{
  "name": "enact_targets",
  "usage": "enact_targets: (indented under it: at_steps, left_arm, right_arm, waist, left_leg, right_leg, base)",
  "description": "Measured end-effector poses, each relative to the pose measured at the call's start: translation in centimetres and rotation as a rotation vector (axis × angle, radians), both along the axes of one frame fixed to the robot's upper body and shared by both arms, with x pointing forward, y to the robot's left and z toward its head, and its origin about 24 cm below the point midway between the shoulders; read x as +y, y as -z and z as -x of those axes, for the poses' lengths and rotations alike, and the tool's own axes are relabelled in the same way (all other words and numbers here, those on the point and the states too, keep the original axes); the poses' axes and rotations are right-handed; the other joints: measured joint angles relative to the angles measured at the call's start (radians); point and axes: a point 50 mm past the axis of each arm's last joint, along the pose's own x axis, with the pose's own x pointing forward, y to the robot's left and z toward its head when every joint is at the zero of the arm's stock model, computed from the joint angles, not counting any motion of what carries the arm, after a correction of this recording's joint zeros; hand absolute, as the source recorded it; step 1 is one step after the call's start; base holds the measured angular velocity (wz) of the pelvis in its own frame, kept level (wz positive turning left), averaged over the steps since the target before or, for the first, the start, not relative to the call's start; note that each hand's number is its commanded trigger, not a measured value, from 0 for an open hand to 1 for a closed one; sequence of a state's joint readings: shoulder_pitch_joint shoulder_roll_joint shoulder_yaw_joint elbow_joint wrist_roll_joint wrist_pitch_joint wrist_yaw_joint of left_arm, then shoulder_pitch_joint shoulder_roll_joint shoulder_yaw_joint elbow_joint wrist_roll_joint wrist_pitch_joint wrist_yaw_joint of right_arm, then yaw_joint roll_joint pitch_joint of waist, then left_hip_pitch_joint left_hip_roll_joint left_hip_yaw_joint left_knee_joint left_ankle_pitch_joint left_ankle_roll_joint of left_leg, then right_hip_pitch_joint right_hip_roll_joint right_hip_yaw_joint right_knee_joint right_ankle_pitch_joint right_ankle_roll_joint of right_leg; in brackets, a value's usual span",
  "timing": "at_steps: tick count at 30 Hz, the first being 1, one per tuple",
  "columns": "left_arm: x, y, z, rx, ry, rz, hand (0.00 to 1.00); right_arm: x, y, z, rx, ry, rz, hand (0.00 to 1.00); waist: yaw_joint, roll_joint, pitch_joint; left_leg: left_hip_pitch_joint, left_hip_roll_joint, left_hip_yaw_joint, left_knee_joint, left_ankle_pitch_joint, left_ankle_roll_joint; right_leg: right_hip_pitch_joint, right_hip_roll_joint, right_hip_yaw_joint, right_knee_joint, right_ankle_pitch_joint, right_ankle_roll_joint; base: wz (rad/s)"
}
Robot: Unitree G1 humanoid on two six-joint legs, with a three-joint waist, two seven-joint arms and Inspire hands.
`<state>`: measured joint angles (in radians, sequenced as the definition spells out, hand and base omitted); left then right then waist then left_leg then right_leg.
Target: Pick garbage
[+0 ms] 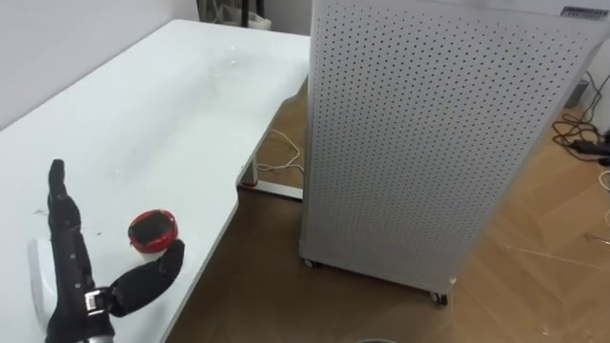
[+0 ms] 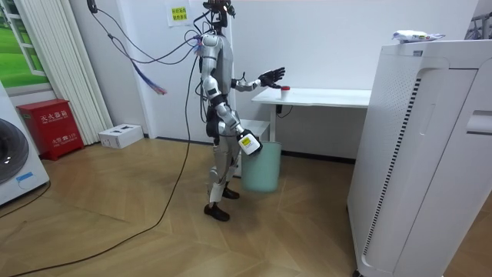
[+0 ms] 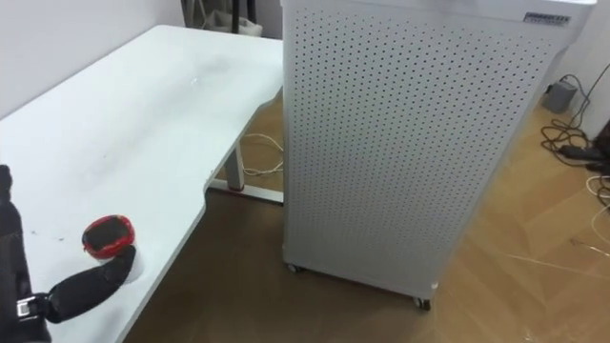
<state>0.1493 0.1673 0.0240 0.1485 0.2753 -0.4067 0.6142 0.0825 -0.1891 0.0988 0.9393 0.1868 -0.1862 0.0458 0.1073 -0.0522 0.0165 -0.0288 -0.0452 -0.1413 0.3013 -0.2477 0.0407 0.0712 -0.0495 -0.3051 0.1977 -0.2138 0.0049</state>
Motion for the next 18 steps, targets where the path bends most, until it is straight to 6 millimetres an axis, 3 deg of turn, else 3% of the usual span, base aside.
enact_targets:
  at_steps: [18]
  left_arm:
    - [-1.7,2.9,0.2,0.154,0.108,0.023,0.00]
  right_arm:
    - [0.5,0.3,0.5,0.018,-0.038,0.000,1.00]
  waist:
    - [-0.032,-0.014,-0.0083]
  left_leg:
    - [0.004,0.000,0.002,-0.003,0.000,0.000]
  right_leg:
    - [0.003,0.000,0.001,0.000,0.000,0.000]
  base:
    - [0.00]
